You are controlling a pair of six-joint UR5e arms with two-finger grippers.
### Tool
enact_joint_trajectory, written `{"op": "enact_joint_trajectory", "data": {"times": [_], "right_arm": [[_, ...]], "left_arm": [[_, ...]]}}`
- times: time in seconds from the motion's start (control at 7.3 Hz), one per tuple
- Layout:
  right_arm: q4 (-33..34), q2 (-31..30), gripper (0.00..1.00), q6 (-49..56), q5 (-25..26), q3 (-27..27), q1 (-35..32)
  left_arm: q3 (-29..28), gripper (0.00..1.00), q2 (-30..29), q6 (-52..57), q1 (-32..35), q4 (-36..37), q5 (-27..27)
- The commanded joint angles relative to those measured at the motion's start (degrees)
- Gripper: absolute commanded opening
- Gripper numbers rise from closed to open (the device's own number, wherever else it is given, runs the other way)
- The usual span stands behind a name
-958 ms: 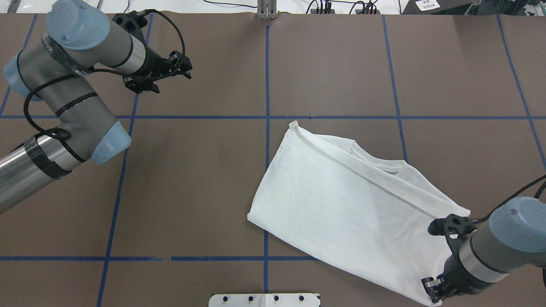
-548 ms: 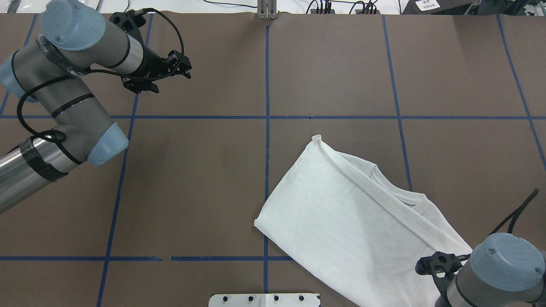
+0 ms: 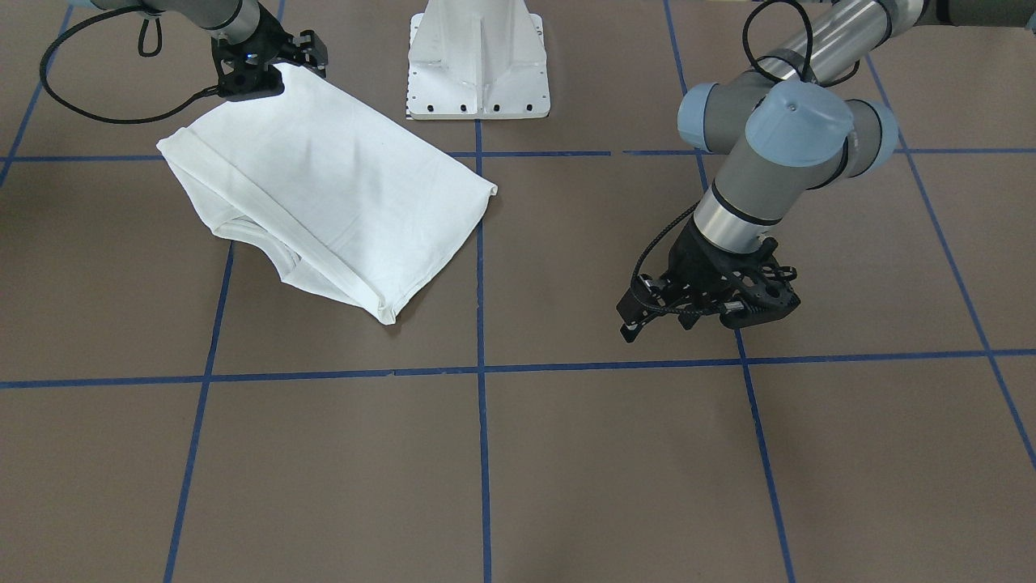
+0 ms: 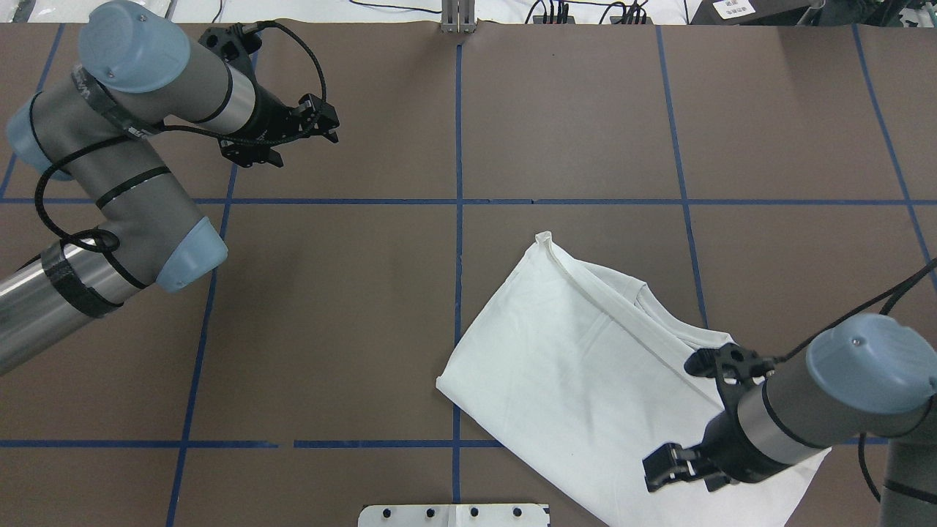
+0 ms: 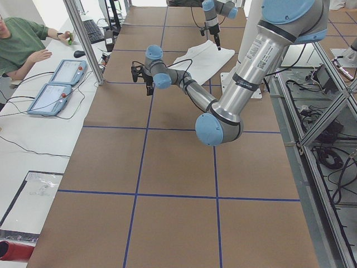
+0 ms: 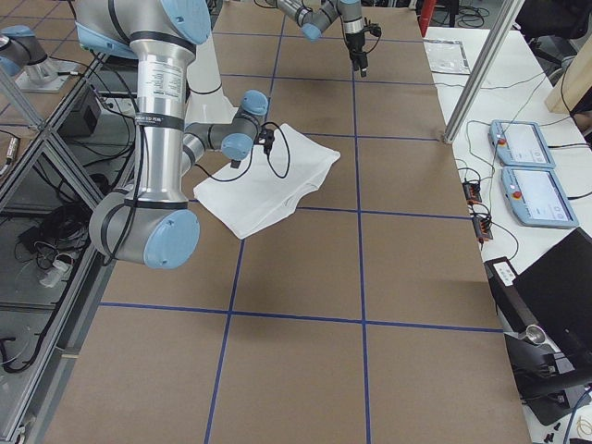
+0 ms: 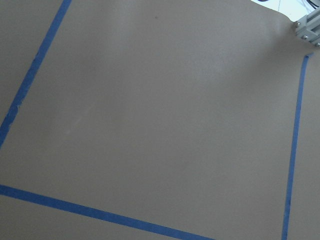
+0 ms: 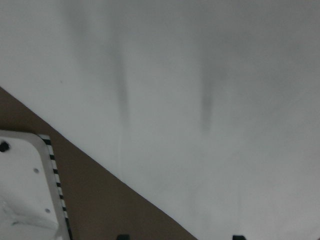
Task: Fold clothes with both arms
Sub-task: 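Release the shirt and raise the right gripper while the left gripper reaches toward the shirt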
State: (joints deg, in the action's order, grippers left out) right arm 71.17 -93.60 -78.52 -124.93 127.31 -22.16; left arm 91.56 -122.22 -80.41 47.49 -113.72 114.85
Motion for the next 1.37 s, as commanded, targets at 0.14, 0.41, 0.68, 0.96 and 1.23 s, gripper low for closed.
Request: {"op": "enact_joint_trajectory", "data": {"times": [0.14,0.41,0.68,0.96,1.23], "right_arm": [[0.03,7.20,1.00,0.03,1.10,-0.39,-16.72],[0.03,7.81,1.00,0.47,1.27,-1.01,-22.12],[0.03,9.48,1.00,0.47,1.53,-2.75,-23.37],[0.03,10.28,1.00,0.56,2.50,-2.86,-23.46],[0.03,10.28,1.00,0.47,2.50,-2.85,-23.46]], "left_arm": [[3.35,1.00,0.06,-6.11,-8.17,1.74,-0.24],[3.62,1.00,-0.82,-12.03,-15.64,1.31,-0.59],[3.62,1.00,-2.14,-16.44,-19.01,1.22,-0.59],[2.84,0.99,-2.84,-18.63,-23.05,1.13,-0.68],[2.57,0.99,-3.02,-20.13,-25.33,1.22,-1.29]]}}
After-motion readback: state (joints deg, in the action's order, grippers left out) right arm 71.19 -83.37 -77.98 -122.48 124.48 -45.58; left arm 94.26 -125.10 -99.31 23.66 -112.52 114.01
